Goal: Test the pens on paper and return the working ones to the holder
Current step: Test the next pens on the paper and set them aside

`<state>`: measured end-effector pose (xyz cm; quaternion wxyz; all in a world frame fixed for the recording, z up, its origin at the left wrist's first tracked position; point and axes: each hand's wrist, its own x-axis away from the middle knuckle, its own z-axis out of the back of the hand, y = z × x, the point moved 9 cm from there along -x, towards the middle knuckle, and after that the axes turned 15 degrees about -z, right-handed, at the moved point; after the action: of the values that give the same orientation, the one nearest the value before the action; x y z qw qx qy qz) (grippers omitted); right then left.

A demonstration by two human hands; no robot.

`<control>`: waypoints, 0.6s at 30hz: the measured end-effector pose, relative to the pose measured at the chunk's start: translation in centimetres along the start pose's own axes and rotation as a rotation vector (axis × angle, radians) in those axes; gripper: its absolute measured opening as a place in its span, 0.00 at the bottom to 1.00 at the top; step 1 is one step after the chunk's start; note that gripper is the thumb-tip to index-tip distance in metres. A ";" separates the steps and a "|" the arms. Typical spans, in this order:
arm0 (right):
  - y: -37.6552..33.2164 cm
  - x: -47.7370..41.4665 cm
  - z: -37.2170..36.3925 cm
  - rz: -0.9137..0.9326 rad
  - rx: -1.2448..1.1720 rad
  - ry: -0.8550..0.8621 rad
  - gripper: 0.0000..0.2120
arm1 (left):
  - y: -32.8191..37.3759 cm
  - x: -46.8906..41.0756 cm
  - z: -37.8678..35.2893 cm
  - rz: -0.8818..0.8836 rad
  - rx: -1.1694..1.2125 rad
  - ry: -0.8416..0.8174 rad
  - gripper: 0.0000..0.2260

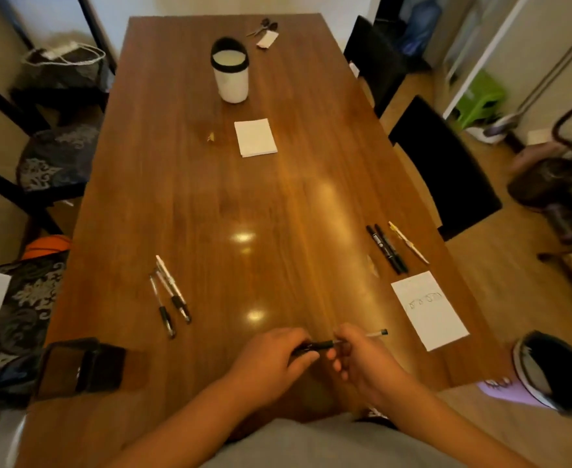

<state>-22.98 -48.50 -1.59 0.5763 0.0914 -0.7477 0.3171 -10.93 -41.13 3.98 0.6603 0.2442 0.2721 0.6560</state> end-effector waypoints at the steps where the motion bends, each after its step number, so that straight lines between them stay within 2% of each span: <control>1: -0.3 -0.1 1.0 -0.006 -0.019 -0.021 0.10 | 0.4 -0.9 -0.3 -0.005 -0.007 0.004 0.12; 8: -2.4 -0.7 9.4 -0.114 -0.066 -0.068 0.13 | 3.6 -7.3 -4.1 0.002 -0.136 -0.019 0.12; 12: -3.7 -1.1 13.6 -0.154 -0.022 -0.116 0.11 | 5.3 -10.1 -7.0 0.086 -0.168 -0.015 0.13; 15: -4.7 -1.1 16.5 -0.134 0.044 -0.166 0.10 | 6.2 -11.9 -9.8 0.233 0.065 -0.015 0.12; 18: -5.9 -0.7 19.3 -0.091 0.085 -0.217 0.11 | 7.2 -13.0 -12.3 0.437 0.503 0.058 0.11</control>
<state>-35.32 -64.49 -2.65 0.5015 0.1832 -0.7865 0.3104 -24.45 -54.40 0.37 0.4148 0.4335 0.3855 0.7010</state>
